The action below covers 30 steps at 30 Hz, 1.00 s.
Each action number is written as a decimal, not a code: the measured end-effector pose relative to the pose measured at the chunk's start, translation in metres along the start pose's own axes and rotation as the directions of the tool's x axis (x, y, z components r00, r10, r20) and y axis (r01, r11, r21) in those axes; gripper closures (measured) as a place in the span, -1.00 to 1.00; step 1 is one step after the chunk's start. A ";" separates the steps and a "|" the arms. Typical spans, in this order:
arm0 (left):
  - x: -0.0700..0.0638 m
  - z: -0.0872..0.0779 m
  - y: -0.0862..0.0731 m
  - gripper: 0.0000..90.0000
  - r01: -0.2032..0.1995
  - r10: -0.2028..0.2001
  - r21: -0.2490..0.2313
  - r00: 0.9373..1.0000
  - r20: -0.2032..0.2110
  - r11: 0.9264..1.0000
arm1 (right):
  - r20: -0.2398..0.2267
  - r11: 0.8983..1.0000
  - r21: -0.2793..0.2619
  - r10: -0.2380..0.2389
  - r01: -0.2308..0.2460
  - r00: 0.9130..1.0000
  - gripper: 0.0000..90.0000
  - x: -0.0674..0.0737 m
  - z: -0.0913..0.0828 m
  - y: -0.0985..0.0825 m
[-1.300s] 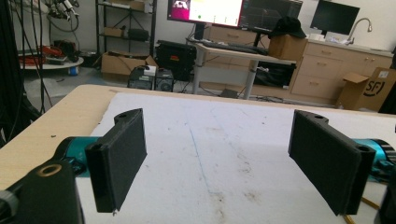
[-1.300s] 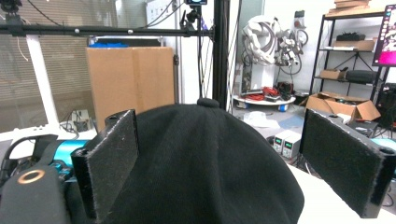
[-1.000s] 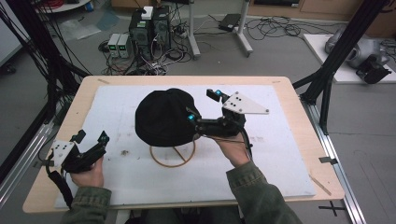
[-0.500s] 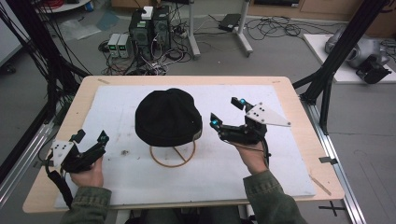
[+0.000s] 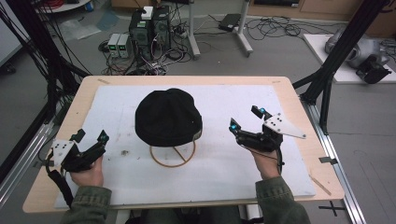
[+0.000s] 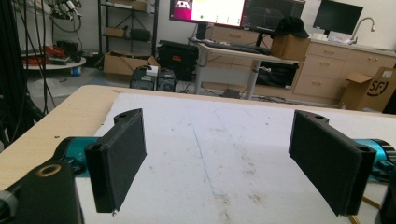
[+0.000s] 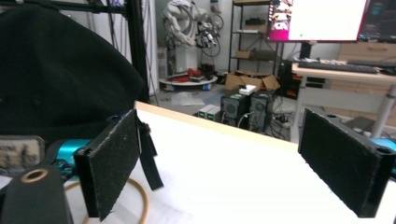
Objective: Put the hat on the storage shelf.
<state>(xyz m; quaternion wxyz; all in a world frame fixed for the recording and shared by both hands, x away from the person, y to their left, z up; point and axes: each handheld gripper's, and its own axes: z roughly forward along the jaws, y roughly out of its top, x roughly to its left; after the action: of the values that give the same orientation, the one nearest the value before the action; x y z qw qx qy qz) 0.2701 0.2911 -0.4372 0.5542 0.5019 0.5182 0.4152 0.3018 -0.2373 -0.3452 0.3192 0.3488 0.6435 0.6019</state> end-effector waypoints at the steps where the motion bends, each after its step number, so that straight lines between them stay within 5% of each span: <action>1: -0.001 0.000 0.000 -0.58 0.007 -0.007 -0.008 1.000 -0.003 1.000 | 0.012 1.000 0.001 -0.002 0.002 1.000 -0.74 -0.001 -0.002 -0.002; 13: 0.001 0.000 0.001 -0.58 0.011 -0.011 -0.011 1.000 -0.005 1.000 | 0.130 1.000 -0.007 0.028 -0.027 0.991 -0.74 -0.022 -0.021 -0.034; 26: 0.001 0.001 0.000 -0.59 0.002 -0.002 -0.008 1.000 -0.020 1.000 | 0.304 0.998 0.003 0.060 -0.064 0.951 -0.74 -0.045 -0.035 -0.066; 30: 0.001 0.002 0.000 -0.60 0.001 -0.001 0.000 1.000 -0.022 1.000 | 0.349 0.999 0.024 0.014 -0.024 0.937 -0.74 -0.047 -0.037 -0.073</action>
<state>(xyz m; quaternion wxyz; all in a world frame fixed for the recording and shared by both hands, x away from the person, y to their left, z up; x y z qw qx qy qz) 0.2721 0.2915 -0.4378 0.5485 0.4970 0.5247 0.4204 0.2923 -0.2996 -0.4162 0.4175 0.4607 0.5817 0.5245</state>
